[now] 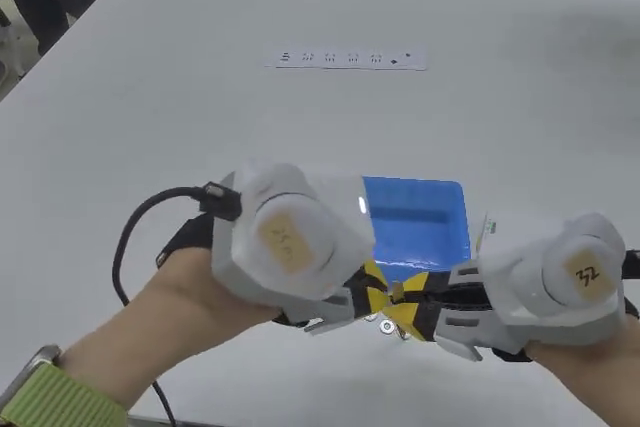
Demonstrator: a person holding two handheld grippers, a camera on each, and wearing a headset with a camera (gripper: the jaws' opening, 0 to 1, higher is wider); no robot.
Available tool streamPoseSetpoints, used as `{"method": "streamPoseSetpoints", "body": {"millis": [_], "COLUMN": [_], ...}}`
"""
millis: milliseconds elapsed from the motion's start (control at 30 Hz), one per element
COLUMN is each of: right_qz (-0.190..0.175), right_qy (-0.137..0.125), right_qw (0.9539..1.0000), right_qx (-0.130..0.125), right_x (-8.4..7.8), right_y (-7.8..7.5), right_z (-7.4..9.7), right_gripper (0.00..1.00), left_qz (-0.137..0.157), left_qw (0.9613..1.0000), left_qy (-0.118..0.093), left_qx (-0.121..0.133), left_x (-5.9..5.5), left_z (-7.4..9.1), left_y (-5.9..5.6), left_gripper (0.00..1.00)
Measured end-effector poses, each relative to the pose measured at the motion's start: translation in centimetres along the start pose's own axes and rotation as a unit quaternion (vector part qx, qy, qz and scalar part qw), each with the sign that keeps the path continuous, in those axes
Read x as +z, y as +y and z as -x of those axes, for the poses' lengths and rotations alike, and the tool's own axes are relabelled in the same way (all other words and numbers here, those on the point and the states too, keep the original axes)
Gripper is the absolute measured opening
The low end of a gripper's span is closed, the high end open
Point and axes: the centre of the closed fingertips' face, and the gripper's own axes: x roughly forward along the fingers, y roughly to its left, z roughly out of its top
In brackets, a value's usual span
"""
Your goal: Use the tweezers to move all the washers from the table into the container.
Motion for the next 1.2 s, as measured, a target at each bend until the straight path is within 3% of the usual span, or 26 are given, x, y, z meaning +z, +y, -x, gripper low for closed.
{"method": "streamPoseSetpoints", "body": {"millis": [133, 167, 267, 333, 467, 600, 667, 733, 933, 1200], "right_qz": [-0.001, -0.010, -0.028, -0.052, -0.088, -0.106, -0.107, -0.108, -0.121, -0.122], "right_qy": [-0.003, -0.005, -0.019, -0.028, -0.046, -0.054, -0.055, -0.057, -0.069, -0.094], "right_qw": [0.9999, 0.9999, 0.9992, 0.9978, 0.9944, 0.9920, 0.9916, 0.9912, 0.9884, 0.9851], "right_qx": [-0.015, -0.013, -0.023, -0.028, -0.036, -0.041, -0.047, -0.052, -0.061, -0.077], "right_x": [-0.1, -0.1, -0.1, -0.2, -0.4, -0.7, -0.8, -0.8, -0.1, 2.2], "right_y": [-0.2, -0.2, -0.6, -0.9, -1.3, -1.3, -1.3, -1.2, -1.3, -1.8], "right_z": [0.2, 0.2, 0.4, 0.7, 1.2, 1.6, 1.8, 1.9, 2.8, 4.6], "right_gripper": [0.01, 0.01, 0.00, 0.00, 0.00, 0.00, 0.00, 0.00, 0.00, 0.00], "left_qz": [0.083, 0.109, 0.148, 0.177, 0.222, 0.241, 0.241, 0.232, 0.234, 0.240], "left_qw": [0.9952, 0.9918, 0.9838, 0.9757, 0.9597, 0.9495, 0.9484, 0.9500, 0.9487, 0.9455], "left_qy": [-0.037, -0.049, -0.074, -0.093, -0.138, -0.164, -0.166, -0.163, -0.167, -0.174], "left_qx": [0.036, 0.045, 0.070, 0.090, 0.104, 0.116, 0.122, 0.132, 0.131, 0.134], "left_x": [-1.6, -2.1, -2.9, -3.7, -3.6, -3.5, -3.6, -3.7, -4.1, -4.3], "left_z": [1.5, 1.9, 2.8, 3.5, 4.3, 4.9, 5.0, 5.3, 5.6, 5.8], "left_y": [0.6, 0.6, 0.9, 1.0, 0.8, 0.9, 0.9, 0.9, 0.9, 0.9], "left_gripper": [0.23, 0.25, 0.29, 0.34, 0.42, 0.43, 0.43, 0.42, 0.42, 0.44]}}
